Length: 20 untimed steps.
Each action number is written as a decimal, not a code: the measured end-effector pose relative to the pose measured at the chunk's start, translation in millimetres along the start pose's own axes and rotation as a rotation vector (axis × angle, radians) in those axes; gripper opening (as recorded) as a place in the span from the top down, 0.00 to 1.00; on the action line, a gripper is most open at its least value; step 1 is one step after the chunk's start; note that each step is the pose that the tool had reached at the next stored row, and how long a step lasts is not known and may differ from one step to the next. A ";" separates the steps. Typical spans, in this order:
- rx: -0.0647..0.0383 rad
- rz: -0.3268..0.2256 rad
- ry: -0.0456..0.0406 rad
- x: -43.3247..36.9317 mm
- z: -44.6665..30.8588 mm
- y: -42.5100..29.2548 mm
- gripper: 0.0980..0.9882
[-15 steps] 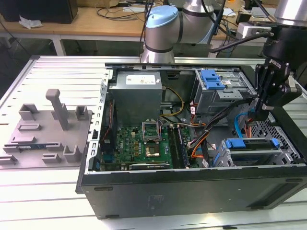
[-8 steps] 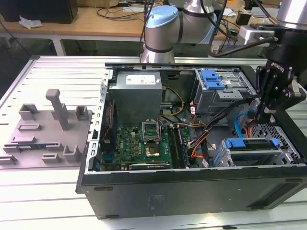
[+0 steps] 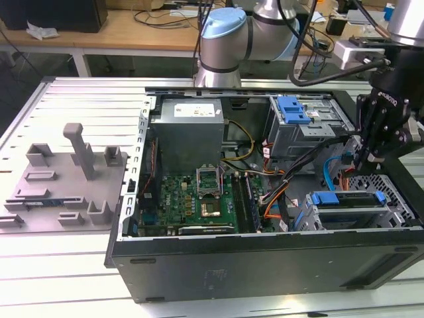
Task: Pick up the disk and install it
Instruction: 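Insert the first disk wire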
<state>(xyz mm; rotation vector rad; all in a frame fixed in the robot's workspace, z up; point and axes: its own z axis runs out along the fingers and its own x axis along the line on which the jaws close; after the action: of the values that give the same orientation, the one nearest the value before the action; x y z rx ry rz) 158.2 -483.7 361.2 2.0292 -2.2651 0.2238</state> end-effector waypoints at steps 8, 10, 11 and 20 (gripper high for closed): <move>-0.002 -0.008 -0.0553 24.4 5.2 -2.3 0.93; -0.004 -0.009 -0.0694 28.8 7.1 -2.7 0.93; -0.004 -0.010 -0.0765 30.2 7.7 -2.9 0.93; -0.008 -0.015 -0.1191 34.9 9.2 -3.3 0.93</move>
<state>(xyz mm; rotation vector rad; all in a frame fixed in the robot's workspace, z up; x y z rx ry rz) 157.9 -519.8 358.1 2.1087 -2.3131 0.0950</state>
